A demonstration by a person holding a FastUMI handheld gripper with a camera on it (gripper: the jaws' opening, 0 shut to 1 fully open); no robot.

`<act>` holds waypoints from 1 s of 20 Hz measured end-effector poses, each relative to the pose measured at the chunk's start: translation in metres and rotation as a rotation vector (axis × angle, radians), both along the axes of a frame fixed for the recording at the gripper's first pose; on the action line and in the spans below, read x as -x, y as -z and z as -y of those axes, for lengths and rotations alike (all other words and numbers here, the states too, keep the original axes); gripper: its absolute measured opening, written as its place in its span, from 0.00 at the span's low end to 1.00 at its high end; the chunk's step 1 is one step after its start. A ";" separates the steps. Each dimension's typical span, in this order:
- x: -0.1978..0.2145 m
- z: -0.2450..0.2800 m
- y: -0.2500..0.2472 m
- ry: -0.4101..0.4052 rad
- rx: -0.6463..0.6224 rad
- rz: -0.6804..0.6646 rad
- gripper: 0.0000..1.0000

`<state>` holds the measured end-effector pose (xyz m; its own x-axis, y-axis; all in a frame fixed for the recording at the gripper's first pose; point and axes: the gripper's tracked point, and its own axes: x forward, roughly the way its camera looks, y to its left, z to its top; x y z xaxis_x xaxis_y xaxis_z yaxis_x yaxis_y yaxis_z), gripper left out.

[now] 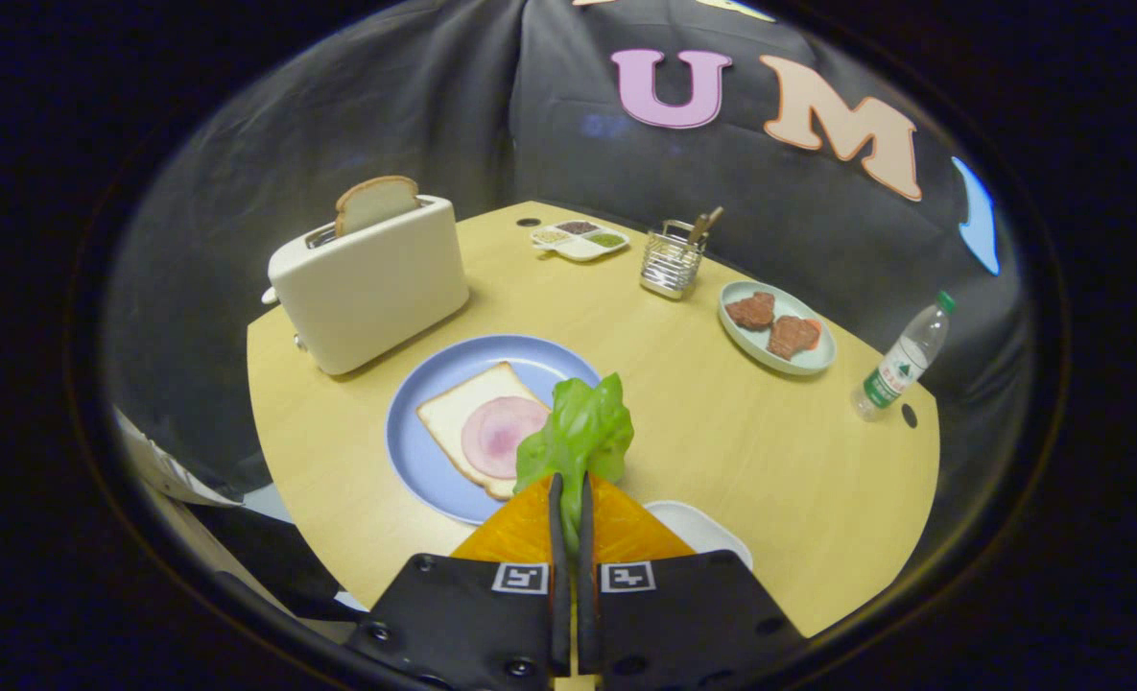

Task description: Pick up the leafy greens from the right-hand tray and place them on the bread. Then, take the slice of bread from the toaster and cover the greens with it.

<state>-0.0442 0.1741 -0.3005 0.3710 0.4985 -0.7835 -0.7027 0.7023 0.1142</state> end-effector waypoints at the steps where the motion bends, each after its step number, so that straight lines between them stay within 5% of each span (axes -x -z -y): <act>1: 0.000 -0.010 0.000 -0.009 -0.005 0.002 0.06; 15: 0.010 -0.098 0.028 -0.146 -0.003 -0.053 0.12; 17: 0.008 -0.095 0.034 -0.146 0.023 -0.058 0.32; 20: 0.005 -0.092 0.034 -0.127 0.029 -0.047 0.47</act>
<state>-0.0487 0.2661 -0.3341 0.2693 0.5161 -0.8131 -0.7804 0.6116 0.1298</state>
